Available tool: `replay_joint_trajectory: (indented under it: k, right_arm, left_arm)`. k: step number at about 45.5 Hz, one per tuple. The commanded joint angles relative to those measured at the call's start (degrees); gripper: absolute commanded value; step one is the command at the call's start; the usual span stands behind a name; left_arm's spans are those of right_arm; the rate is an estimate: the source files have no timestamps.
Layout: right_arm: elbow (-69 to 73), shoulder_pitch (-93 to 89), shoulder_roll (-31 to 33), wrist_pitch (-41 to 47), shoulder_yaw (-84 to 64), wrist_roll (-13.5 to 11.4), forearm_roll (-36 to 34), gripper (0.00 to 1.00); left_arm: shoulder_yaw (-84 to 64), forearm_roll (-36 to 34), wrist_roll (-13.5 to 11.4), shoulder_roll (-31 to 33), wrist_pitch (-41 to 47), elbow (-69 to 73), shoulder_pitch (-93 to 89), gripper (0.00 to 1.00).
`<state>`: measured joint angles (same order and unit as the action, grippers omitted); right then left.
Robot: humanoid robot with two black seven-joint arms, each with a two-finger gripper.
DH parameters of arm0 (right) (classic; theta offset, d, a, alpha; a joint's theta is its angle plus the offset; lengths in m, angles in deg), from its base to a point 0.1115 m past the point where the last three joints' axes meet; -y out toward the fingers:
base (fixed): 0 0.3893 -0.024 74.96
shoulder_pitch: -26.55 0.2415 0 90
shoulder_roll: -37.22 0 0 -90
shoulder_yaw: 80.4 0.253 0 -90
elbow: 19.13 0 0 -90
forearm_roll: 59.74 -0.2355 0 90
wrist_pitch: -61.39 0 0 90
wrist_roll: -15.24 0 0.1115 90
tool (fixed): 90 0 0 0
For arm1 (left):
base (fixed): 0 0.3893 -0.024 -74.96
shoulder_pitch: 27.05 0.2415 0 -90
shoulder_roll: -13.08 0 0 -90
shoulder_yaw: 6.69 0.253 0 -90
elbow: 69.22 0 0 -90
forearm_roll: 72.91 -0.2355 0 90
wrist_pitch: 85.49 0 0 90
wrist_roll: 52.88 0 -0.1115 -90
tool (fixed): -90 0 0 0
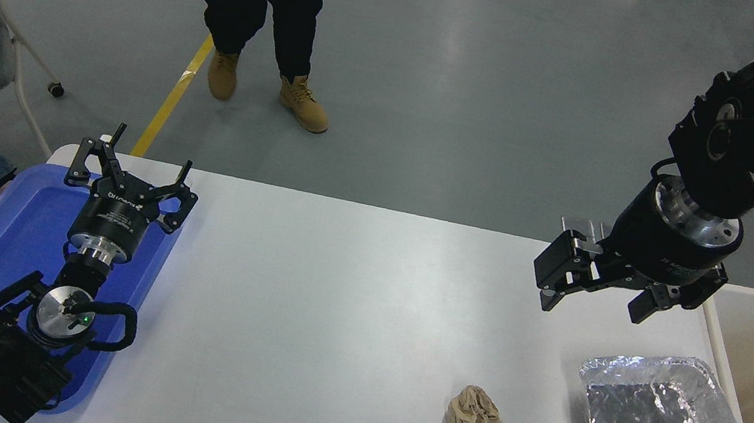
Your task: Pick up paper cup place in dustbin
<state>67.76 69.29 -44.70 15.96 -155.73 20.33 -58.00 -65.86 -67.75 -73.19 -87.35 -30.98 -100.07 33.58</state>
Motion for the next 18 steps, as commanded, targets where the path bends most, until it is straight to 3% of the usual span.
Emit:
replay_joint_trajectory:
  k: [1,18]
  right_arm:
    - [1.4,0.8,0.2,0.4,-0.5,0.1,-0.2,1.00]
    - [1.4,1.4,0.3,0.4,-1.6,0.1,0.3,1.00]
  left_arm:
    - [-0.1,0.0,0.0,0.0,0.0,0.0,0.0,1.00]
    - [0.0,0.0,0.0,0.0,0.1,0.0,0.0,1.00]
